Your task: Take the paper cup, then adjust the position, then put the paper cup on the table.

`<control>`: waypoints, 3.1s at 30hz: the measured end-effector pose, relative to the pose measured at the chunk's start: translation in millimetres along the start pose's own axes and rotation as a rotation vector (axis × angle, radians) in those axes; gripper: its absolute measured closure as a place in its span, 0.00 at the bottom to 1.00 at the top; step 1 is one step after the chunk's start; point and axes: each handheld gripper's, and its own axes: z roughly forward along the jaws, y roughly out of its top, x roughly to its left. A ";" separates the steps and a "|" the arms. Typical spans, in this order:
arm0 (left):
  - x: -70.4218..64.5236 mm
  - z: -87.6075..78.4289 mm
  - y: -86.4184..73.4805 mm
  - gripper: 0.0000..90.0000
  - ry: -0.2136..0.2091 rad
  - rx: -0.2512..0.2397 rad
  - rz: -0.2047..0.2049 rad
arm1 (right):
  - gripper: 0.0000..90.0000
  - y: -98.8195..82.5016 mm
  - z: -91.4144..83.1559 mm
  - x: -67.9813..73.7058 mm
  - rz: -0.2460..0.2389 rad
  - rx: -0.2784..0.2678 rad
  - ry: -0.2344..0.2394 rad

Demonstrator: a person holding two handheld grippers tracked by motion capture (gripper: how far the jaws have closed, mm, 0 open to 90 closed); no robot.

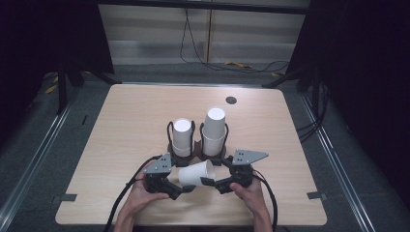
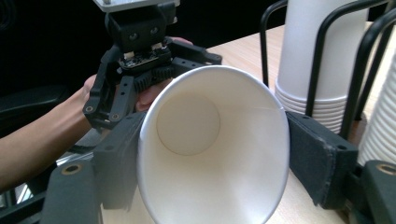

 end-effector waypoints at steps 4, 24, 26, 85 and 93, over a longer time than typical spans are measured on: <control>-1.7 -1.3 -1.1 0.17 0.048 0.002 0.010 | 0.28 0.4 -1.6 -0.8 0.005 0.000 -0.016; -0.5 -9.3 -16.7 0.17 0.225 -0.078 -0.073 | 0.28 2.8 -22.8 -2.2 0.037 0.006 -0.153; 0.3 -11.6 -18.0 0.17 0.245 -0.092 -0.081 | 0.28 3.0 -25.6 -3.4 0.043 0.003 -0.166; -19.1 -20.2 -27.0 0.17 0.570 -0.226 -0.022 | 0.29 48.0 -99.7 -59.1 0.162 0.247 -0.588; -21.0 -18.9 -26.8 0.17 0.572 -0.228 -0.009 | 0.29 59.6 -98.3 -77.1 0.151 0.383 -0.630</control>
